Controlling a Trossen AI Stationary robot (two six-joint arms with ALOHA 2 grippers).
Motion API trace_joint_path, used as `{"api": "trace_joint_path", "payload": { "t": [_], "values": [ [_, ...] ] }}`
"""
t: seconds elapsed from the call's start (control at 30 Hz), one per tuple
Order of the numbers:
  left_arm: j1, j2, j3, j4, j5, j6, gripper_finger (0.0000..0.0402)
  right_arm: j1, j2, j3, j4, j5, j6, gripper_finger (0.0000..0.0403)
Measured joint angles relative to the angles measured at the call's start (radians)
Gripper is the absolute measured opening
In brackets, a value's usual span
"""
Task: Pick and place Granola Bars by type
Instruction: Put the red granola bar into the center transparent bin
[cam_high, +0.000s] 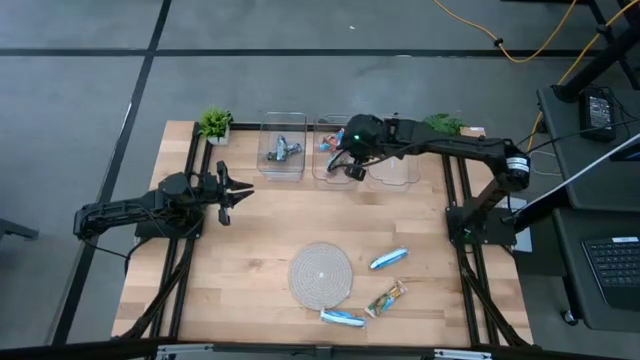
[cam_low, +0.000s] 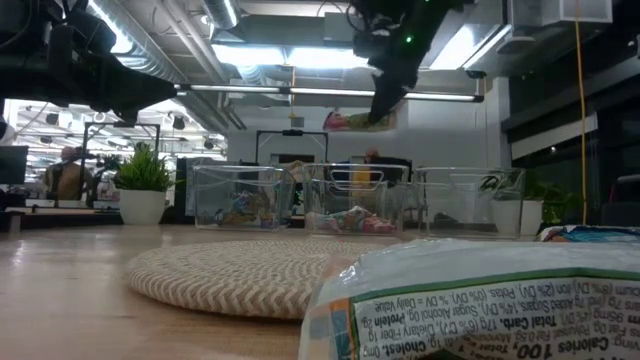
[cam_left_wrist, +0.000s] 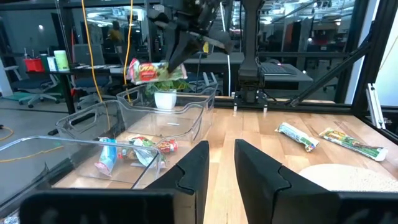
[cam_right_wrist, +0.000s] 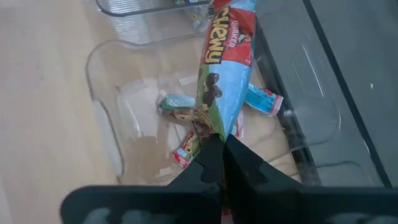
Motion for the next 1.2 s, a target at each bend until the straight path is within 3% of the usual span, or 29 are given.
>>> {"api": "trace_joint_path", "payload": {
  "t": [0.3, 1.2],
  "values": [
    [0.000, 0.000, 0.000, 0.000, 0.000, 0.000, 0.0068, -0.064, 0.070, 0.000, 0.097, -0.078, -0.039, 0.0008],
    [0.000, 0.000, 0.000, 0.000, 0.000, 0.000, 0.0069, -0.136, 0.283, 0.000, 0.143, -0.130, -0.070, 0.0010]
  ]
}}
